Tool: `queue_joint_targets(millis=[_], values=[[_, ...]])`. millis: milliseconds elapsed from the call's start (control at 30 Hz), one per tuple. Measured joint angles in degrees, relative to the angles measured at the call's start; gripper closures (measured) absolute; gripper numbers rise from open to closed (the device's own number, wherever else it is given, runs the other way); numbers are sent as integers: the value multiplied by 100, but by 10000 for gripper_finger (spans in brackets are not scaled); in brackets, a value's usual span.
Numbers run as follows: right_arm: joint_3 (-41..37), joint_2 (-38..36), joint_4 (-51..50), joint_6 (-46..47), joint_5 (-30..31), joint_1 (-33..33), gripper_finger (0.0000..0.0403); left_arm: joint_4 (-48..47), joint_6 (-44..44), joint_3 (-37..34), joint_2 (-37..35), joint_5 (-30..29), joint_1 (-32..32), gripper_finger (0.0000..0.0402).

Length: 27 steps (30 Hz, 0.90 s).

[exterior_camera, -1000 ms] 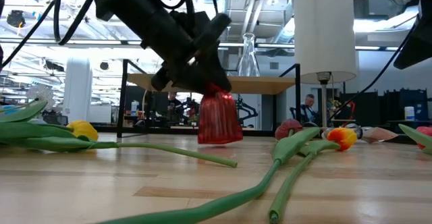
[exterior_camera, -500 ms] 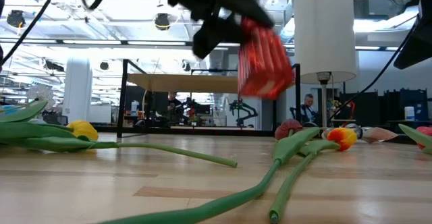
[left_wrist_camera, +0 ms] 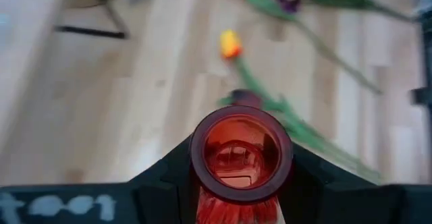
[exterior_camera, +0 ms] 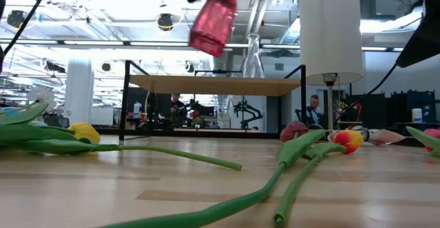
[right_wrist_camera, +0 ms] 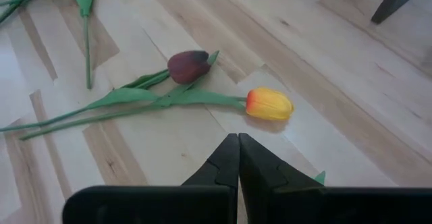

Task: Pick and place flowers into a vace then onto a shelf
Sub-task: Put the red vase on the shelf

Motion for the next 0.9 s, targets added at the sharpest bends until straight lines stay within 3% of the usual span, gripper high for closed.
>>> queue_joint_targets(millis=[300, 467, 667, 900], values=[[2, 0, 0, -7, 261, 0, 403, -1297, 168, 644, -42, -1349, 282, 270], [2, 0, 22, -2, 348, 0, 403, -1507, 272, 644, -327, -1460, 801, 270], [2, 0, 54, 6, 374, -2, 403, -1244, 662, 644, -895, -1783, 1610, 270], [2, 0, 451, 6, 666, -63, 403, -131, 845, 37, -1429, -1474, 2507, 271]])
